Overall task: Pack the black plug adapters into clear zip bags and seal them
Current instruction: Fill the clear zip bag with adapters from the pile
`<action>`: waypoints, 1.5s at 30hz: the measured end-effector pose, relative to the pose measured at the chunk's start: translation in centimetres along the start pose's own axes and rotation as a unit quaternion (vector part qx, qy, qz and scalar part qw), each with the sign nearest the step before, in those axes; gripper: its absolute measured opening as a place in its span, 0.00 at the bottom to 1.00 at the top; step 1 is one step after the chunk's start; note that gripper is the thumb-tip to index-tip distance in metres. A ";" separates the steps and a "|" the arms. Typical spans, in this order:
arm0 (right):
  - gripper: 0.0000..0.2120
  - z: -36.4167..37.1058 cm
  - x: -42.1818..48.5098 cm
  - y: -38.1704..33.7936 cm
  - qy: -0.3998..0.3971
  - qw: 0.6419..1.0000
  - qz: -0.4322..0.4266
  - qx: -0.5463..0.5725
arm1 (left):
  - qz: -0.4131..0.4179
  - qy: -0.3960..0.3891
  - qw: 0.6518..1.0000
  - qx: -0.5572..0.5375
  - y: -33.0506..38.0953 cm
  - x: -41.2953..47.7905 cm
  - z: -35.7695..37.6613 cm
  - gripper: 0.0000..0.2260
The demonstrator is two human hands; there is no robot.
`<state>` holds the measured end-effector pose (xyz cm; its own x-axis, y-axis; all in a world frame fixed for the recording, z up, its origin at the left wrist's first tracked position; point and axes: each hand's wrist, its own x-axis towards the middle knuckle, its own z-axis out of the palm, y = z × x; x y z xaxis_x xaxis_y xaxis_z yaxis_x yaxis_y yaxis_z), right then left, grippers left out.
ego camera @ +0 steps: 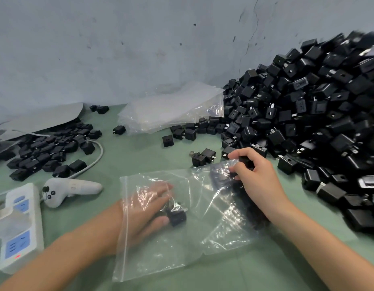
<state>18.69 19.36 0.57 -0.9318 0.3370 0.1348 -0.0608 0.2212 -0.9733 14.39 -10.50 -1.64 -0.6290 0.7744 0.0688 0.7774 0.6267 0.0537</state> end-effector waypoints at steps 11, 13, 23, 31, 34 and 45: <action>0.15 0.0 0.0 -0.1 0.003 1.000 0.007 0.002 | -0.002 -0.064 0.996 -0.064 1.7 4.2 -0.3 0.30; 0.15 0.0 0.0 -0.1 0.001 1.000 0.007 0.002 | -0.002 -0.002 0.999 -0.050 1.2 3.4 0.0 0.28; 0.15 -0.2 0.1 0.1 -0.001 1.000 0.017 0.015 | 0.047 -0.016 0.953 -0.297 4.6 5.5 -0.7 0.12; 0.15 -0.4 0.4 0.2 0.007 0.999 0.032 0.026 | 0.026 -0.063 0.917 -0.393 5.4 7.3 -0.3 0.15; 0.15 -0.4 0.4 0.1 0.005 0.999 0.033 0.022 | -0.019 -0.085 0.908 -0.410 5.5 7.6 -0.6 0.18; 0.14 -0.1 0.4 0.2 0.008 0.999 0.027 0.028 | -0.073 -0.074 0.904 -0.414 6.6 8.3 -0.9 0.20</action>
<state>18.40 19.67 0.42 -0.9287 0.3613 0.0838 -0.0309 0.1499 -0.9882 14.30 0.01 0.23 -0.6711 0.7299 -0.1299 0.3820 0.4906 0.7832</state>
